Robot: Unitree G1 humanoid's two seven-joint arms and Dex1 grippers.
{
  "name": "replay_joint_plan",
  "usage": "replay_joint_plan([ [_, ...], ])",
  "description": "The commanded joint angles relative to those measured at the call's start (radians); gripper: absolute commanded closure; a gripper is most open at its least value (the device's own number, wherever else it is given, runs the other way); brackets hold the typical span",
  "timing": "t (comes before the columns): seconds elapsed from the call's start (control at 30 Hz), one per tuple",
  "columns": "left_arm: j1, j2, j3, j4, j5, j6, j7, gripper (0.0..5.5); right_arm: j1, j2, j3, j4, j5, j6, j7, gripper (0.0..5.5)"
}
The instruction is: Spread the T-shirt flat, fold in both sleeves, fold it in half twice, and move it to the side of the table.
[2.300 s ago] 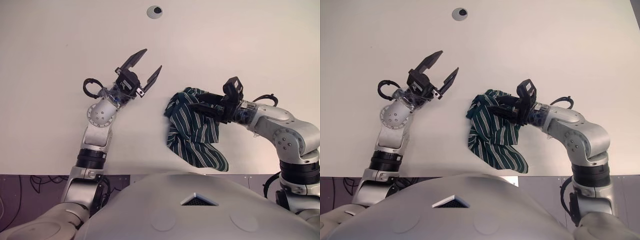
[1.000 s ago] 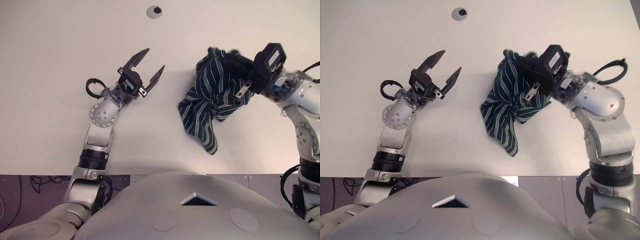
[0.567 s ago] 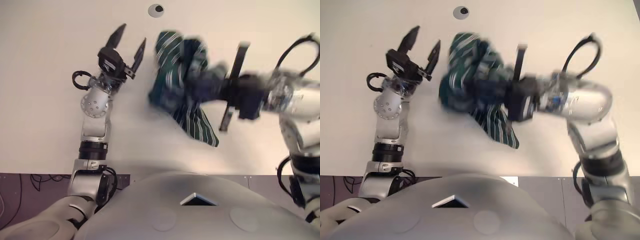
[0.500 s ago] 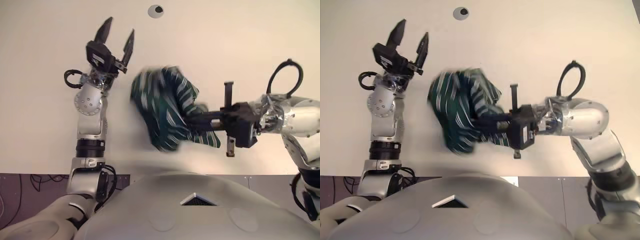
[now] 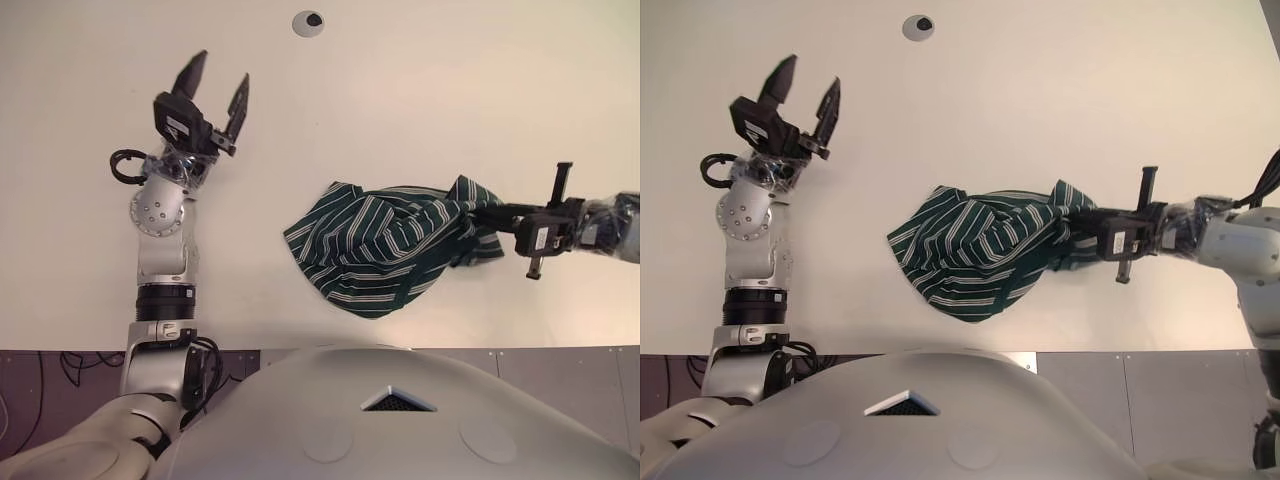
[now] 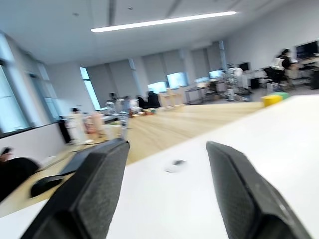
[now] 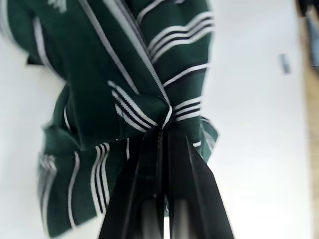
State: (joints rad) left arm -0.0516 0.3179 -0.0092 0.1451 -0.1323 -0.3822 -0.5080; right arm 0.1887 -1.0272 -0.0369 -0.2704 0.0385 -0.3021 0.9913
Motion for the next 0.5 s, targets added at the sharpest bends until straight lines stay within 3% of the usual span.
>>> replay_joint_plan([
  [0.03,0.125,0.083,-0.178,-0.065,0.077,-0.063,-0.185,2.67,-0.052,0.017,-0.006,0.008,0.002,0.026,-0.021,5.48],
  [0.13,0.230,0.198,-0.304,-0.141,0.111,-0.107,-0.346,2.67,-0.063,0.019,-0.003,-0.002,0.017,0.044,-0.021,5.48],
  [0.3,0.338,0.327,-0.398,-0.261,0.053,-0.118,-0.501,2.67,-0.076,0.024,0.002,-0.007,0.020,0.051,-0.022,5.48],
  [0.5,0.366,0.322,-0.469,-0.307,0.071,-0.056,-0.508,2.67,-0.061,0.034,0.003,-0.004,0.012,0.035,-0.034,5.48],
])
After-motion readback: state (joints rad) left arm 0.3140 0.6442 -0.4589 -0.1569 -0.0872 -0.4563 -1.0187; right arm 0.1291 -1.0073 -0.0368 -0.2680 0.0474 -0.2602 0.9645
